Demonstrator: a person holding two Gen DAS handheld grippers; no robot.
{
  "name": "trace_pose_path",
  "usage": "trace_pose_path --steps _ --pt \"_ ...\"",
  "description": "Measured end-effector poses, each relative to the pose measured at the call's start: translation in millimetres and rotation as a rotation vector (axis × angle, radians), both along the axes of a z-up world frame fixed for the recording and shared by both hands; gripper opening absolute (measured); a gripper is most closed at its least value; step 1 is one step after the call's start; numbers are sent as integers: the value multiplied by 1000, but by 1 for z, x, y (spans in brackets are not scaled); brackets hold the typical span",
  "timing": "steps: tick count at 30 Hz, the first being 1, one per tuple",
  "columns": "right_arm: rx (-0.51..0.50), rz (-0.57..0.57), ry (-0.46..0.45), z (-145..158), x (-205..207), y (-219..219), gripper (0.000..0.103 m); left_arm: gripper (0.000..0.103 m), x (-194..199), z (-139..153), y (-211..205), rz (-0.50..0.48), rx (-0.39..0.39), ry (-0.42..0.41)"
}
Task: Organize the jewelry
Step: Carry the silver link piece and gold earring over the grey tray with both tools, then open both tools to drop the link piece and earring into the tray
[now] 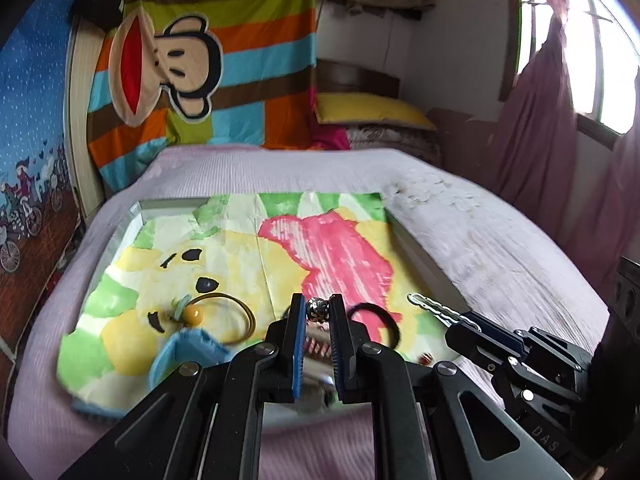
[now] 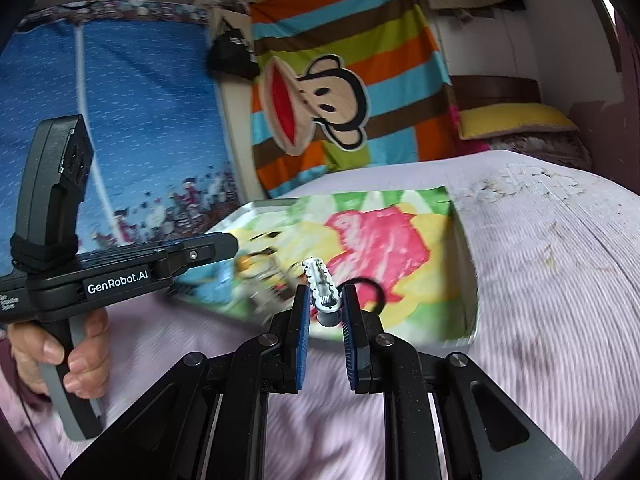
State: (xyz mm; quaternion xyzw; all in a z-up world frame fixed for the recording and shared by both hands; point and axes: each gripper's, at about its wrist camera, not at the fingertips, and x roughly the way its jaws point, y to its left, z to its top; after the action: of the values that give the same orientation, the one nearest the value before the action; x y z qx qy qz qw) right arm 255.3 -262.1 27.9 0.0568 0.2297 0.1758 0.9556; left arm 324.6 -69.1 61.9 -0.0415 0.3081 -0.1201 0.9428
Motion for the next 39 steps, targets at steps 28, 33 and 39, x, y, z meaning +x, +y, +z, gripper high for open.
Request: trace_pose_path --steps 28,33,39 --pt "-97 -62 242 -39 75 22 22 28 32 -32 -4 38 47 142" --pt "-57 -88 182 -28 56 9 39 53 9 -25 5 81 40 71" --pt "-52 -107 105 -14 32 0 50 71 -25 -12 19 124 17 -18"
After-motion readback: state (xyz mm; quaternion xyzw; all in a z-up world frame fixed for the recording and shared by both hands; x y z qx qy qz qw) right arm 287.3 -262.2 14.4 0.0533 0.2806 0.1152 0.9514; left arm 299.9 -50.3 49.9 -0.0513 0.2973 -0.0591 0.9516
